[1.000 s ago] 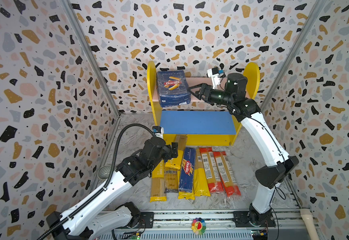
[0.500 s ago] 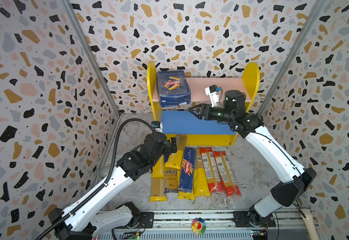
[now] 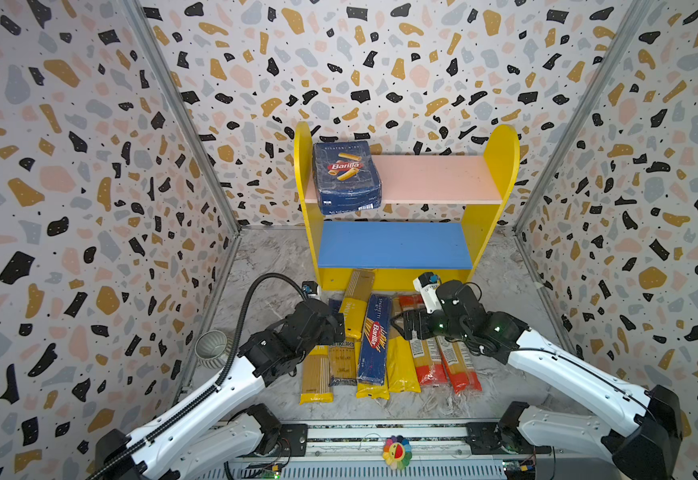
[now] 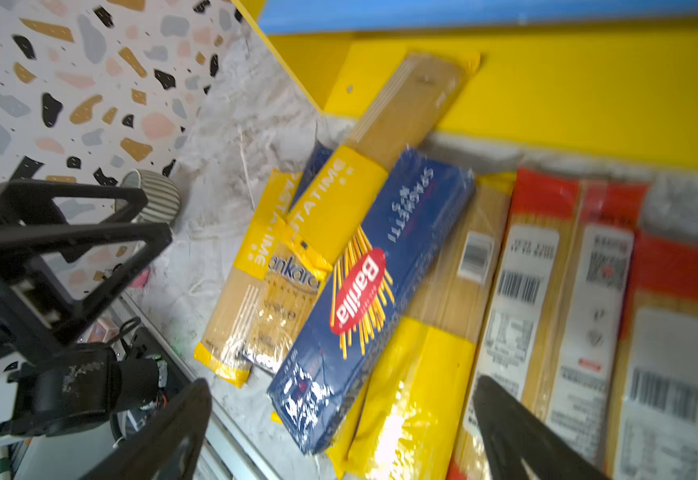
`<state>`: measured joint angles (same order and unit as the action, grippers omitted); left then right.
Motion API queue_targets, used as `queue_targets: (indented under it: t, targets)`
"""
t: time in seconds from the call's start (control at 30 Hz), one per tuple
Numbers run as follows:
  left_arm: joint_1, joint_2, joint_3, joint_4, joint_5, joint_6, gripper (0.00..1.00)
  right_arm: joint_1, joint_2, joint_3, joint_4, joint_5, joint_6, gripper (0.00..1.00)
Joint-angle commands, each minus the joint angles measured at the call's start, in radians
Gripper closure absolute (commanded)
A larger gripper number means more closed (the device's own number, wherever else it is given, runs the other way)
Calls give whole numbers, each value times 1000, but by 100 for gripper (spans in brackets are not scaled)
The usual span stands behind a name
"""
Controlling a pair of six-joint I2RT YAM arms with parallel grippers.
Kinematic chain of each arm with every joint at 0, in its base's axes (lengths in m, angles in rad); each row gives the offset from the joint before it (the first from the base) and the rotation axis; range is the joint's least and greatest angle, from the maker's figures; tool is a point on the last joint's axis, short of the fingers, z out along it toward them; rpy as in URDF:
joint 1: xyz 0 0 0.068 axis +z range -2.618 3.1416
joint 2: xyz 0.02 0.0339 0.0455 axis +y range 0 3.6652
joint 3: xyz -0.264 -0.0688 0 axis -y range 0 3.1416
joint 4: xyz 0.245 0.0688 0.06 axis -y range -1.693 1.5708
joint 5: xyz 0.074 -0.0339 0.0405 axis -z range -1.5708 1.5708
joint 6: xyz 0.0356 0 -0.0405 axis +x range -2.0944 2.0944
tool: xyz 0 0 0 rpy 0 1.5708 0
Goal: Place and organize the pasta boxes and bags onto the shelf
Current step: 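Open the right gripper and lower it toward the blue Barilla spaghetti box, then grasp the blue spaghetti box with the right gripper while the left holds yellow bags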
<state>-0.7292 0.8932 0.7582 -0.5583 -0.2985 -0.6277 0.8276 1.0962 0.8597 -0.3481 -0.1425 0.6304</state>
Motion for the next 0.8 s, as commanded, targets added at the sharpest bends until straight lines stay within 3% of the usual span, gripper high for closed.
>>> queue_targets:
  t: [0.0,0.3,0.57,0.77]
  targets:
    - [-1,-45,-69,63,72,-74,0,34,-52,-95,104,-18,101,19]
    - [-102,-109,-249,158,81,-218,4,151,-85,-340,348,-82,268,27]
    - [-138,-143,-320,162,73,-250,5,239,50,-355,475,-85,322,23]
    - [-142,-157,-352,170,84,-250,5,246,191,-346,566,-104,346,19]
